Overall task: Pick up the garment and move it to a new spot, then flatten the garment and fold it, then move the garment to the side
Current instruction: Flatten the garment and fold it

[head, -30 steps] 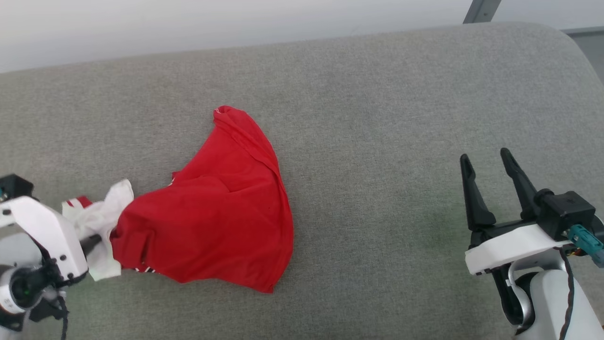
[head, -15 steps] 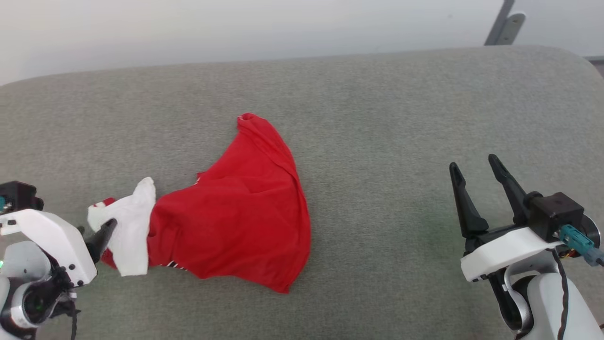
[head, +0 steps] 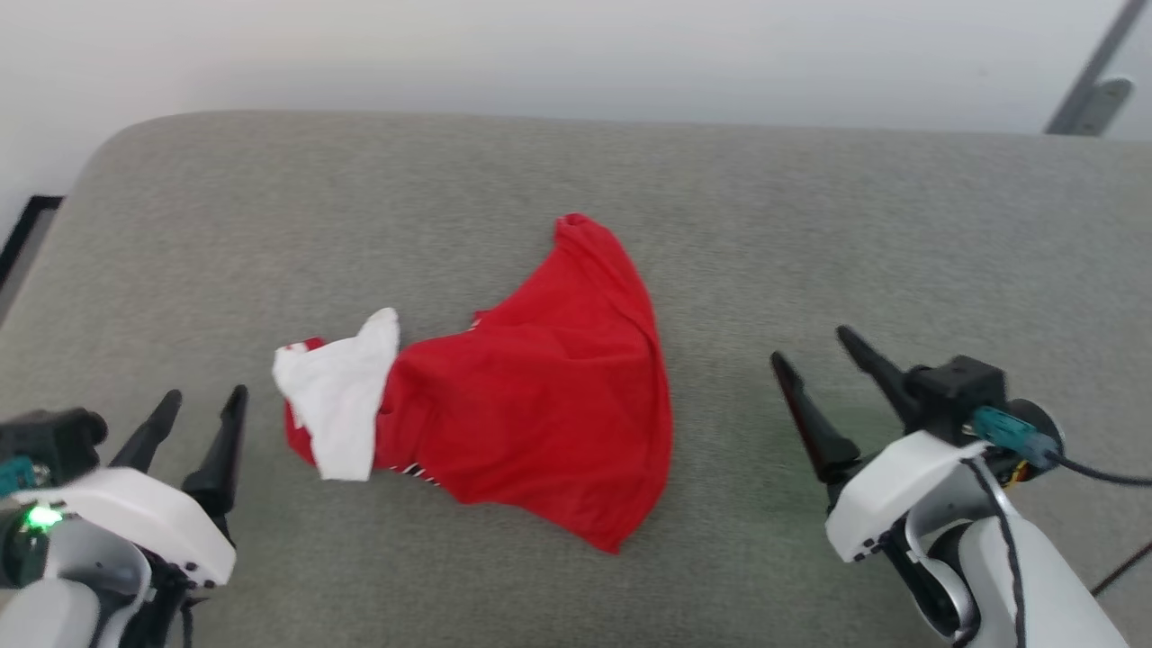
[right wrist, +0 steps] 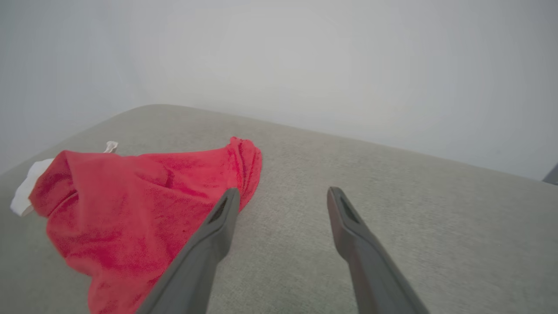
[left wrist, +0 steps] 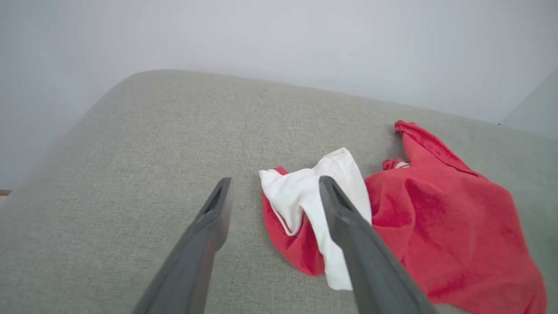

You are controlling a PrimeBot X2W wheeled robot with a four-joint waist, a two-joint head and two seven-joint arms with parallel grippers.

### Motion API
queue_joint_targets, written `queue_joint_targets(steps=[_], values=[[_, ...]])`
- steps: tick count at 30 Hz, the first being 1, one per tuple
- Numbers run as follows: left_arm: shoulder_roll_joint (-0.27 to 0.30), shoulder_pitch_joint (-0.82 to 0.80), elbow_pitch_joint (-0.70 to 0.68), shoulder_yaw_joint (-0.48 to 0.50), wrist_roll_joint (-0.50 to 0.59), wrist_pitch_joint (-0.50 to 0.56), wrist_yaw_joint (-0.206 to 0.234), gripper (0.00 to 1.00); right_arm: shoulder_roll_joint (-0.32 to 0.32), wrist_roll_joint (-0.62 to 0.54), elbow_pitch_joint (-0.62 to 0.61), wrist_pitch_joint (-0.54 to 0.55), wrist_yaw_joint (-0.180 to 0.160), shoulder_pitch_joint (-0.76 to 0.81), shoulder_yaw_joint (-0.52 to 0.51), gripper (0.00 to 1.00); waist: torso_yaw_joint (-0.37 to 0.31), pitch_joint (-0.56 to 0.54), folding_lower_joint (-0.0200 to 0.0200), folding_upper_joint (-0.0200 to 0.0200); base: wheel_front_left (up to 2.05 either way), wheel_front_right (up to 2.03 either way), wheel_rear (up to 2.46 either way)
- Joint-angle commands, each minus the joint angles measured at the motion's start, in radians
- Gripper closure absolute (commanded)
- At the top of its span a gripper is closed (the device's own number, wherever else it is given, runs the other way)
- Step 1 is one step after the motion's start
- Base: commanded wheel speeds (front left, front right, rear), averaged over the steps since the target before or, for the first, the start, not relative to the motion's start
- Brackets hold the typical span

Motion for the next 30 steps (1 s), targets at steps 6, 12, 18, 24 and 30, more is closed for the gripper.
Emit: queue_joint_targets(steps=[6, 12, 18, 24, 30], values=[[-0.051, 0.043, 0.001, -0.009, 0.046, -0.139, -0.005, 0.0, -0.027, 0.06, 0.047, 0.139, 0.0, -0.048, 0.073, 0.0, 0.081, -0.006, 0.0, 0.0, 0.0, 0.0, 0.0], [-0.093, 0.065, 0.008, -0.014, 0.082, -0.244, -0.017, 0.0, -0.051, 0.107, 0.105, 0.287, 0.0, -0.102, 0.133, 0.0, 0.145, 0.0, 0.0, 0.0, 0.0, 0.0, 0.0], [-0.146, 0.082, 0.003, 0.009, 0.124, -0.28, -0.042, 0.0, -0.07, 0.11, 0.185, 0.409, 0.0, -0.153, 0.18, 0.0, 0.209, 0.01, 0.0, 0.0, 0.0, 0.0, 0.0], [-0.221, 0.097, 0.009, 0.056, 0.157, -0.283, -0.076, 0.0, -0.068, 0.089, 0.309, 0.474, 0.0, -0.21, 0.21, 0.0, 0.268, 0.024, 0.0, 0.0, 0.0, 0.0, 0.0], [-0.287, 0.109, 0.012, 0.122, 0.192, -0.284, -0.109, 0.0, -0.05, 0.086, 0.439, 0.522, 0.0, -0.248, 0.267, 1.0, 0.295, 0.031, 0.0, 0.0, 0.0, 0.0, 0.0]])
